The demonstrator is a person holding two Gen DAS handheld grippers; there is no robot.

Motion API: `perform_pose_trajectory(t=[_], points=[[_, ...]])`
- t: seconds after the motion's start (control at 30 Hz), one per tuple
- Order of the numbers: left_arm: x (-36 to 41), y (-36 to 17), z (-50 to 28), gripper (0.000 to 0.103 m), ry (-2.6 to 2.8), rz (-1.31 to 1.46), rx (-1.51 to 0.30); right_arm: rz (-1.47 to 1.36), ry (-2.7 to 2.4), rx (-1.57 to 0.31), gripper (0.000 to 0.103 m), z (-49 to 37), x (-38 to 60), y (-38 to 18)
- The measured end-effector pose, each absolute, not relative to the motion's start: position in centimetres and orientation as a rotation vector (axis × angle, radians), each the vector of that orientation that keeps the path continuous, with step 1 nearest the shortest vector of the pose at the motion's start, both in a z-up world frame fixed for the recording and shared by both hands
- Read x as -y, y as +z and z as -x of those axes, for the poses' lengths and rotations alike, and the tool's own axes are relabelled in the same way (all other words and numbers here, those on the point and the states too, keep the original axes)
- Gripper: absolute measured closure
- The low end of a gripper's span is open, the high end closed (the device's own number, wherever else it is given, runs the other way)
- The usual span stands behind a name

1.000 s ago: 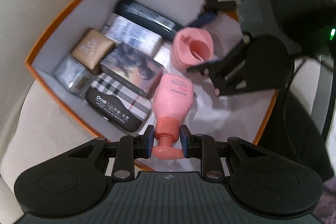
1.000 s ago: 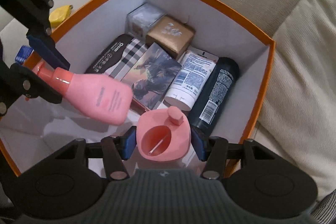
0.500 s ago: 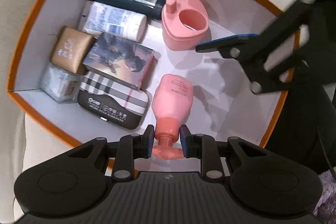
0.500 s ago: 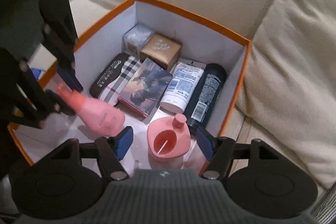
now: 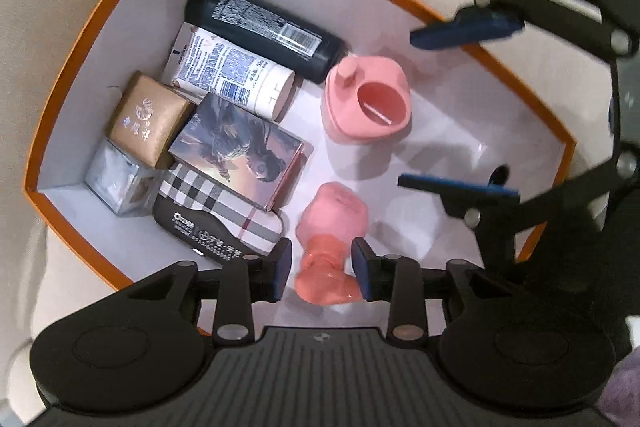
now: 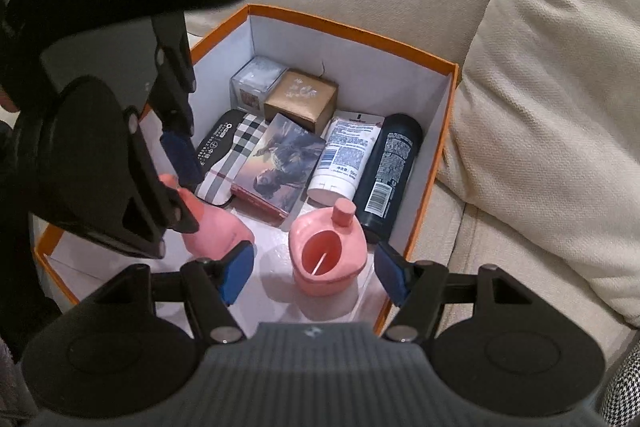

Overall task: Organize rigid objects
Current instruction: 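Open right tool to drop the pink cylinder while left tool releases the pump bottle, then withdraw both tools from the box toward the blue card box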

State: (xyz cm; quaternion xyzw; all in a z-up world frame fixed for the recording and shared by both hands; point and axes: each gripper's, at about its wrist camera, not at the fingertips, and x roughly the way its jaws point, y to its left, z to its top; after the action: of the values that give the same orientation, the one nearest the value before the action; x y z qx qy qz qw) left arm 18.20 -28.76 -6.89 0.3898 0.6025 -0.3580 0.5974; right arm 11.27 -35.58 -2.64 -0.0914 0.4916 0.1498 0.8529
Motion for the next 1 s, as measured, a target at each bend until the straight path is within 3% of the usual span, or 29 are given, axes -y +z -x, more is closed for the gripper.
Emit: perform_pose_trajectory(t=[0.5,0.77,0.87,1.0], points=[[21.8,-0.4,-18.7,0.057,-0.84,-0.49,-1.255,0.053,0.353,-1.043,0.035,-10.1,32.6,-1.8],[14.8,1.6,-17.8,0.056,-0.71,-0.356,-1.056,-0.194,0.221,-1.061,0.042,-10.1,31.9,-3.6],[11.9,1.6,-17.7,0.056,-0.643,-0.3,-1.009,-0.268,0.159,-1.048,0.055,-10.1,31.6,-4.0],[8.4,0.8,-17.3,0.056,-0.564,-0.212,-0.997,-0.276,0.081,-1.036,0.061,-9.9,30.7,-4.3]])
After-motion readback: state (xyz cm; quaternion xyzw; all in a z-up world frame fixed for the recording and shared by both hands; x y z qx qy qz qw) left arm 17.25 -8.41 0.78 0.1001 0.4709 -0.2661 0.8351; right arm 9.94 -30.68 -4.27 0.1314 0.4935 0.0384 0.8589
